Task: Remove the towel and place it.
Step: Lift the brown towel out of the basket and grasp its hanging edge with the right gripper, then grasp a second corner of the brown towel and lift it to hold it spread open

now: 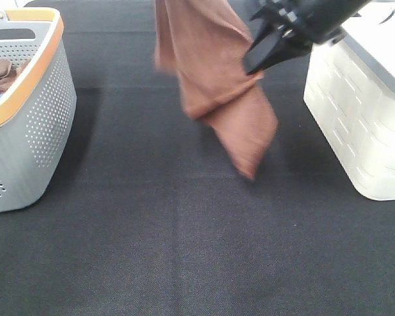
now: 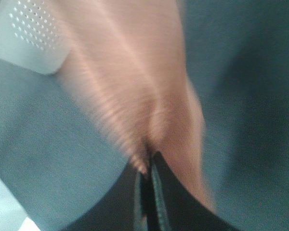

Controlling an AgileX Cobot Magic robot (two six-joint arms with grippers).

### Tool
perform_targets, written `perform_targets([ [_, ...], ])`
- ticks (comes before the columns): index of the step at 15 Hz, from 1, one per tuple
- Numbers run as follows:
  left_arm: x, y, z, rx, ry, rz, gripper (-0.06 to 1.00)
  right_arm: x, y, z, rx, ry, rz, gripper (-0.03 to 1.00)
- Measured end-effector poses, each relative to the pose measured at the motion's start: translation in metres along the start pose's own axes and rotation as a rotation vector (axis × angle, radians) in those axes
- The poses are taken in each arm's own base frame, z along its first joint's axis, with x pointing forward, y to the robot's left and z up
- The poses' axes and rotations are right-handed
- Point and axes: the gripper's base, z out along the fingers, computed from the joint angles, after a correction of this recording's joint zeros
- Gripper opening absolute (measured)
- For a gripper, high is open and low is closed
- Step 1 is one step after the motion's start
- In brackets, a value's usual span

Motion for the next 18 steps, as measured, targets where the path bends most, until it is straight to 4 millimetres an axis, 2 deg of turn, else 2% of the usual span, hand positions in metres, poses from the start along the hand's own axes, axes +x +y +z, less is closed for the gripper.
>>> perform_targets([
  [1,-0.013,-0.005,-0.014,0.016,-0.048,-0.026,0.00,-0.003,-0.002,0.008,-0.032,-0.019,0.019,0.00],
  [3,-0.018,-0.009,-0.021,0.031,-0.064,-0.043,0.00,-0.007,-0.001,0.012,-0.071,-0.047,0.033,0.03],
  [5,-0.018,-0.010,-0.022,0.042,-0.062,-0.059,0.00,-0.011,0.004,0.015,-0.145,-0.086,-0.003,0.35],
  [6,-0.018,-0.011,-0.021,0.048,-0.061,-0.070,0.00,-0.012,0.006,0.015,-0.160,-0.097,-0.029,0.44],
  [7,-0.018,-0.011,-0.021,0.054,-0.061,-0.084,0.00,-0.012,0.010,0.016,-0.176,-0.104,-0.055,0.46],
  [9,-0.018,-0.012,-0.021,0.064,-0.062,-0.105,0.00,-0.012,0.024,0.022,-0.205,-0.096,-0.113,0.45],
  [11,-0.018,-0.012,-0.021,0.063,-0.063,-0.105,0.00,-0.009,0.051,0.033,-0.238,-0.073,-0.203,0.43],
  [13,-0.018,-0.012,-0.021,0.063,-0.064,-0.105,0.00,-0.007,0.071,0.042,-0.233,-0.074,-0.255,0.44],
  [15,-0.018,-0.012,-0.021,0.062,-0.071,-0.107,0.00,-0.004,0.073,0.047,-0.192,-0.047,-0.221,0.59],
  [16,-0.018,-0.012,-0.021,0.062,-0.072,-0.108,0.00,0.003,0.065,0.055,-0.144,0.004,-0.162,0.70],
  [17,-0.018,-0.012,-0.021,0.062,-0.072,-0.108,0.00,0.003,0.065,0.055,-0.144,0.004,-0.162,0.70],
  [18,-0.018,-0.012,-0.021,0.062,-0.072,-0.108,0.00,0.009,0.057,0.062,-0.107,0.035,-0.119,0.72],
])
